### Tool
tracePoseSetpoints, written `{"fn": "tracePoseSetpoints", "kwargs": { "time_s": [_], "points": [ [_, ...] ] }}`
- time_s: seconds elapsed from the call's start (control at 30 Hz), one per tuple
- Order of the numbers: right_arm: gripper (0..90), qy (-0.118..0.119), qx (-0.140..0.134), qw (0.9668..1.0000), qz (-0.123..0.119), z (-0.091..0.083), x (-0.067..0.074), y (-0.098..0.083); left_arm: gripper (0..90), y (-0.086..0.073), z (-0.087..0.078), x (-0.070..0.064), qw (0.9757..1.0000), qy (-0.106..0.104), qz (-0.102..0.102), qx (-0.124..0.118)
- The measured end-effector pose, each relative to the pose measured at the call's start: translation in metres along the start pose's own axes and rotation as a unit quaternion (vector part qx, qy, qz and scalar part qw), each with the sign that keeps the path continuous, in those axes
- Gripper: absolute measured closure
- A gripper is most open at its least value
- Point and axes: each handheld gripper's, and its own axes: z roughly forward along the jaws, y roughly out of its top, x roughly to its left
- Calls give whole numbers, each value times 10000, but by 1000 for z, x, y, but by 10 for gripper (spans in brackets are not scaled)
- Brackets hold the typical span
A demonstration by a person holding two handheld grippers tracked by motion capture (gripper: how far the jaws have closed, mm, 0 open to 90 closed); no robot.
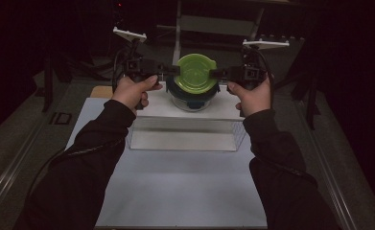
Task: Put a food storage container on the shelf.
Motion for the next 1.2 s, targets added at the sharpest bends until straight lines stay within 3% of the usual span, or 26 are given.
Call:
{"fn": "tracePoseSetpoints", "kwargs": {
  "time_s": [0.43,0.67,0.9,1.13,1.2],
  "points": [
    [718,-137,-51,9997,203,14,-6,14,704,7,14,19,9993,59,-289,-221],
    [696,-184,-58,9993,335,18,-13,17,641,9,17,16,9994,249,-96,-242],
    [597,-222,-123,9993,260,16,-13,18,542,10,17,13,9988,369,-58,-321],
    [466,-115,-298,9994,96,6,-13,18,442,10,4,10,9984,276,-71,-492],
    [410,-84,-340,9994,-1,2,-11,17,404,6,-3,5,9987,141,166,-455]
  ]
}}
